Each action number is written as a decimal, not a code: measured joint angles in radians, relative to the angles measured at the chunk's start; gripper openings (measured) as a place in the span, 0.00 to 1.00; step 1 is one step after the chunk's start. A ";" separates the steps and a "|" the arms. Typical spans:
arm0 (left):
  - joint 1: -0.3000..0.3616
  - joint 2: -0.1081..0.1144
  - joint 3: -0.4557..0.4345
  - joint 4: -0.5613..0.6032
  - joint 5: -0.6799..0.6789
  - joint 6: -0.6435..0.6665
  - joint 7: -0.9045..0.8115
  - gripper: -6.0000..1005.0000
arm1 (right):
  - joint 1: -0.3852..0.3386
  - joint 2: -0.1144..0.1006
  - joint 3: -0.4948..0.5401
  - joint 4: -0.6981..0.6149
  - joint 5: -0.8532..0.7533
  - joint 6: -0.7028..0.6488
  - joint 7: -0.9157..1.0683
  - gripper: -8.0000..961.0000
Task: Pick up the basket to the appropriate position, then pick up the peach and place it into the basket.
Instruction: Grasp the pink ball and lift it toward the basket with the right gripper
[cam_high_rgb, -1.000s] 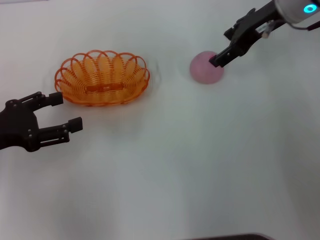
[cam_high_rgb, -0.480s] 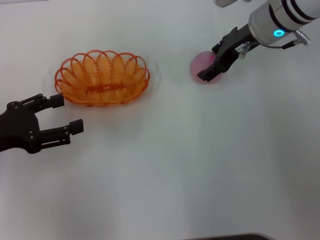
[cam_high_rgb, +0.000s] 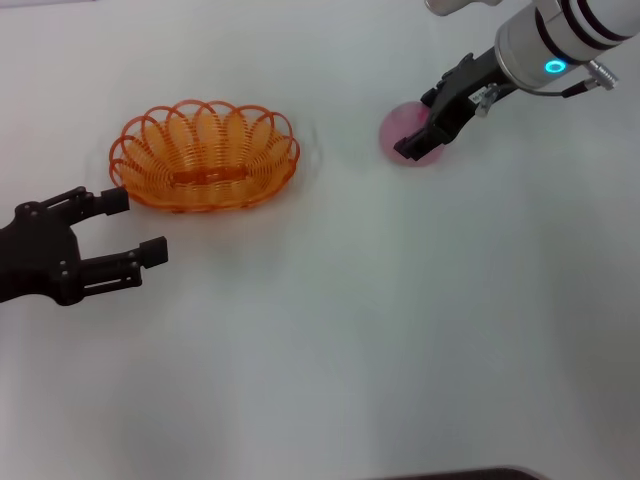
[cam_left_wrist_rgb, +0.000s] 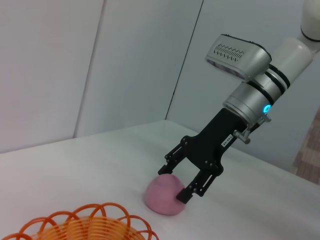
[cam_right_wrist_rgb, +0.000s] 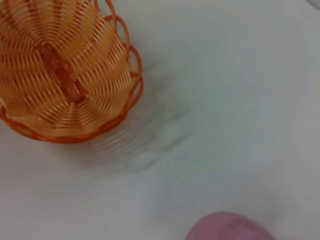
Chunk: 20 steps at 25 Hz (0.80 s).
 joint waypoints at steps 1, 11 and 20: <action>0.000 0.000 0.000 -0.001 0.000 0.000 0.000 0.88 | 0.000 0.000 0.000 0.000 0.000 0.003 0.000 0.83; 0.000 0.001 0.000 -0.003 0.000 0.000 0.000 0.88 | -0.001 0.000 0.000 -0.002 0.000 0.004 -0.004 0.63; -0.003 0.001 0.000 -0.004 0.000 0.001 0.000 0.88 | -0.001 0.000 0.000 -0.003 0.000 0.001 -0.005 0.29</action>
